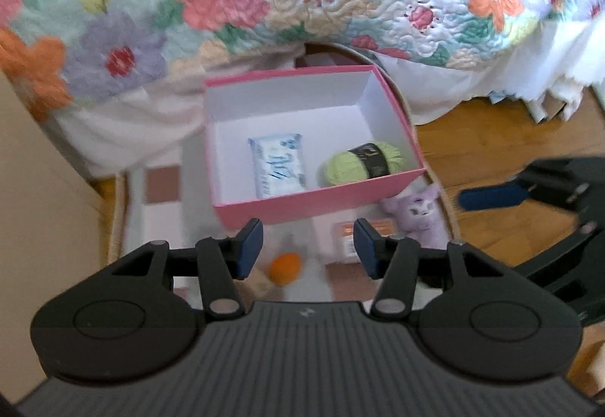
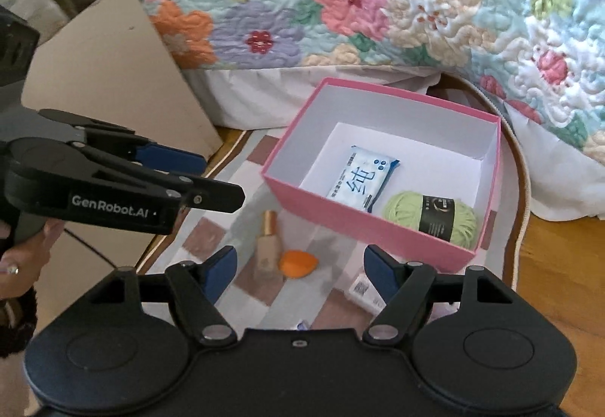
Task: Organize objects
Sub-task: 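Move the left gripper down toward the small white wipes packet, then close the left gripper on the small white packet, then lift the white packet with the left gripper and carry it into the box, then open the left gripper to release the white packet in the box, then move the left gripper down around the gold-capped foundation bottle, then close the left gripper on the foundation bottle's body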
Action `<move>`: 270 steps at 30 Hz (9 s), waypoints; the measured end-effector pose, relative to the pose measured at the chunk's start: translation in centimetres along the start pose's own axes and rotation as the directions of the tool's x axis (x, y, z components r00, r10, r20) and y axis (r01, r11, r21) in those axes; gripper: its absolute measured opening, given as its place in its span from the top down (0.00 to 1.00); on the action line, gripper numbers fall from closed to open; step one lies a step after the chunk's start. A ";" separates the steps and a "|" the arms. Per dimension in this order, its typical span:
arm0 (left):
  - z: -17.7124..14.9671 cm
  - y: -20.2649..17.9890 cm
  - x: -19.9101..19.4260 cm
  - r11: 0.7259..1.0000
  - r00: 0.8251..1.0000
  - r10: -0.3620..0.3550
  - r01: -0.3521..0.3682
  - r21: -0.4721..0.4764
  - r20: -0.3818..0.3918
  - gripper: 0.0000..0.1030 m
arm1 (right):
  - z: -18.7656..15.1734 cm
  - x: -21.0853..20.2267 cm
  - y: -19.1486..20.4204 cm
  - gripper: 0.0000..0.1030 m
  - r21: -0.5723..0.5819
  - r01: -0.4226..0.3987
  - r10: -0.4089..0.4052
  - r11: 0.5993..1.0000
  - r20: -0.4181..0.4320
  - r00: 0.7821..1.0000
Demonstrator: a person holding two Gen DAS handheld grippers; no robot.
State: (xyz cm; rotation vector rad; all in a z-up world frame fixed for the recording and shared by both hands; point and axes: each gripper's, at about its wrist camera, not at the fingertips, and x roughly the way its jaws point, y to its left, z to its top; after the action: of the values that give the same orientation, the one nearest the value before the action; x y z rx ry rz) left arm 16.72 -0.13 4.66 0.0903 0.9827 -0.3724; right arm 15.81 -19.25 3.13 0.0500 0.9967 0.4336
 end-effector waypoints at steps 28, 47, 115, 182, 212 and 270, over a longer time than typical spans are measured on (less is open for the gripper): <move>-11.1 0.1 9.0 0.981 0.969 -0.181 0.166 -0.098 -0.170 0.51 | -12.7 8.4 -0.2 0.22 0.081 -0.122 0.132 0.989 -0.136 0.982; -14.0 1.0 17.8 0.977 0.971 -0.140 0.104 -0.186 -0.194 0.58 | -18.0 14.8 -0.9 0.37 0.294 -0.081 0.145 0.952 -0.202 0.969; -3.1 -0.8 2.0 0.900 0.942 -0.291 0.329 -0.287 0.167 0.71 | -6.4 0.9 2.7 0.19 -0.215 0.245 -0.174 0.945 0.301 0.937; 5.0 2.6 6.8 0.964 0.997 -0.077 0.067 -0.259 -0.029 0.43 | 4.8 1.3 -3.0 0.19 -0.239 0.195 -0.153 0.951 0.184 0.971; -8.0 8.3 3.5 0.926 0.993 -0.088 0.053 -0.374 -0.079 0.38 | -5.2 4.4 7.4 0.19 -0.362 -0.044 0.068 0.931 0.053 0.996; -16.0 11.9 17.2 0.756 0.953 -0.304 0.236 -0.611 -0.009 0.75 | -10.5 21.2 4.9 0.54 -0.191 -0.029 0.027 0.981 -0.012 1.000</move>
State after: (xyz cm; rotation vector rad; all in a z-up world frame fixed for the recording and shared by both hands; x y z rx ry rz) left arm 16.70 10.19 -19.58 -0.6347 1.1875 -0.3022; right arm 15.40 -8.50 -18.48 -0.1116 0.9603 0.5544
